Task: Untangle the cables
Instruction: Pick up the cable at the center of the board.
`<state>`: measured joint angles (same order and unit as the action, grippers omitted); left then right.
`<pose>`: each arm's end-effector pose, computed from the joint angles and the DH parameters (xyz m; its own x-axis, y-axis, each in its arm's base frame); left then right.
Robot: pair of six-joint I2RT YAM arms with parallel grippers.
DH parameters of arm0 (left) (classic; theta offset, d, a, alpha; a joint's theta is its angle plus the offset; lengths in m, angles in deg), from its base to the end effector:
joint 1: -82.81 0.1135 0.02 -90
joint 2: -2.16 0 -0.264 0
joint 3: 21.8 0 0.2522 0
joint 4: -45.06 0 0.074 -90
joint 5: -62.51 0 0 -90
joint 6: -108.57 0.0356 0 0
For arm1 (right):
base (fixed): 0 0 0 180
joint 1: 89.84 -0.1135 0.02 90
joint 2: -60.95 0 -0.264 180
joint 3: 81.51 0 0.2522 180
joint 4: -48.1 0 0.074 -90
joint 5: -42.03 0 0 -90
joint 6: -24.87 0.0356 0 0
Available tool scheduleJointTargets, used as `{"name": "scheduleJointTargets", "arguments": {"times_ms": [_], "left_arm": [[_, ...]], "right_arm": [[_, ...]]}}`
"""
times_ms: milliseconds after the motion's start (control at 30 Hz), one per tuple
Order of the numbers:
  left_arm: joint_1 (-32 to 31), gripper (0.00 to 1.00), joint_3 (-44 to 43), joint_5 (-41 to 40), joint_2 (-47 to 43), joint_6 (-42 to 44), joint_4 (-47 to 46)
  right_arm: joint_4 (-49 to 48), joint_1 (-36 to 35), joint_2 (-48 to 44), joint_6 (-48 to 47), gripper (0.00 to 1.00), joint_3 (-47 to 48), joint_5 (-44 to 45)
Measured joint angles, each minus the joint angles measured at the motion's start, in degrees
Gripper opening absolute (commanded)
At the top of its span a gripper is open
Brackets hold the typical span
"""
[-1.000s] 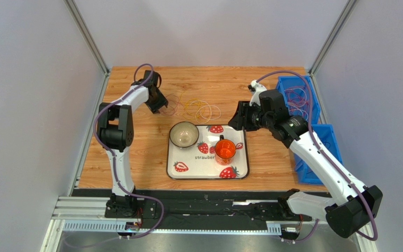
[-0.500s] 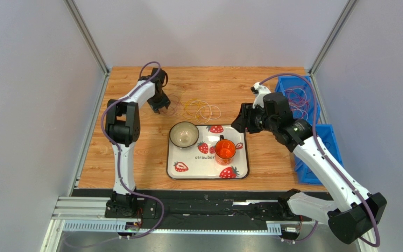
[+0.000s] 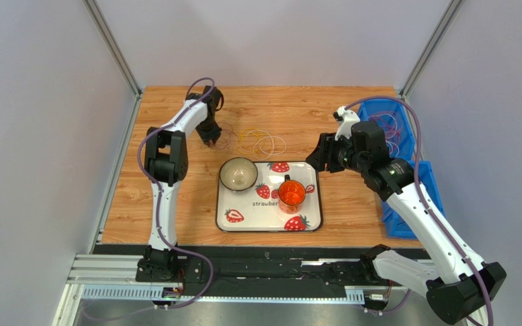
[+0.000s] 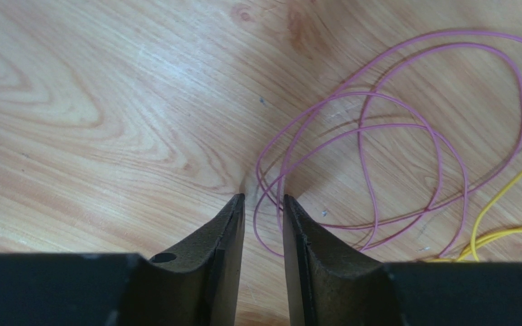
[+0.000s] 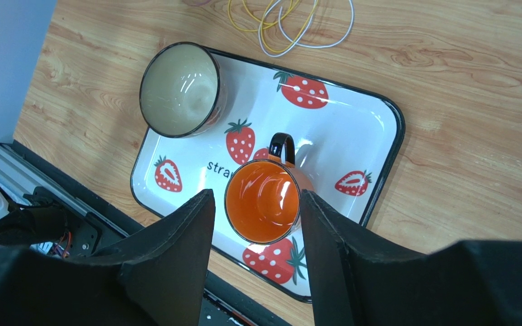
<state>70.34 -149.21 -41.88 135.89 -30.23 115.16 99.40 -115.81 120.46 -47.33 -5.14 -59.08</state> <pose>0.4693 -0.0947 0.1711 -0.7397 -0.5828 -0.3364 -0.6139 0.7892 -0.0175 0.1923 0.1013 0.3525 -0.6591 0.0126 -0.7519 -0.3897 0.8494 0.3559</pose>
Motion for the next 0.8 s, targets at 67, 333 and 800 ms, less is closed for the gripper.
{"name": "scheduleJointTargets", "arguments": {"times_ms": [67, 333, 800], "left_arm": [[0.0, 0.18, -0.1, -0.2, 0.0, 0.0, 0.7], [-0.3, 0.0, -4.7, -1.0, 2.9, 1.1, 4.6], [1.2, 0.0, 7.6, -0.8, -6.1, 5.9, 0.4]], "right_arm": [[0.0, 0.4, -0.9, -0.3, 0.53, 0.0, 0.0], [0.0, 0.9, -3.4, -0.5, 0.53, -0.1, -0.1], [2.0, 0.9, -4.5, 1.4, 0.52, -0.5, -1.9]]}}
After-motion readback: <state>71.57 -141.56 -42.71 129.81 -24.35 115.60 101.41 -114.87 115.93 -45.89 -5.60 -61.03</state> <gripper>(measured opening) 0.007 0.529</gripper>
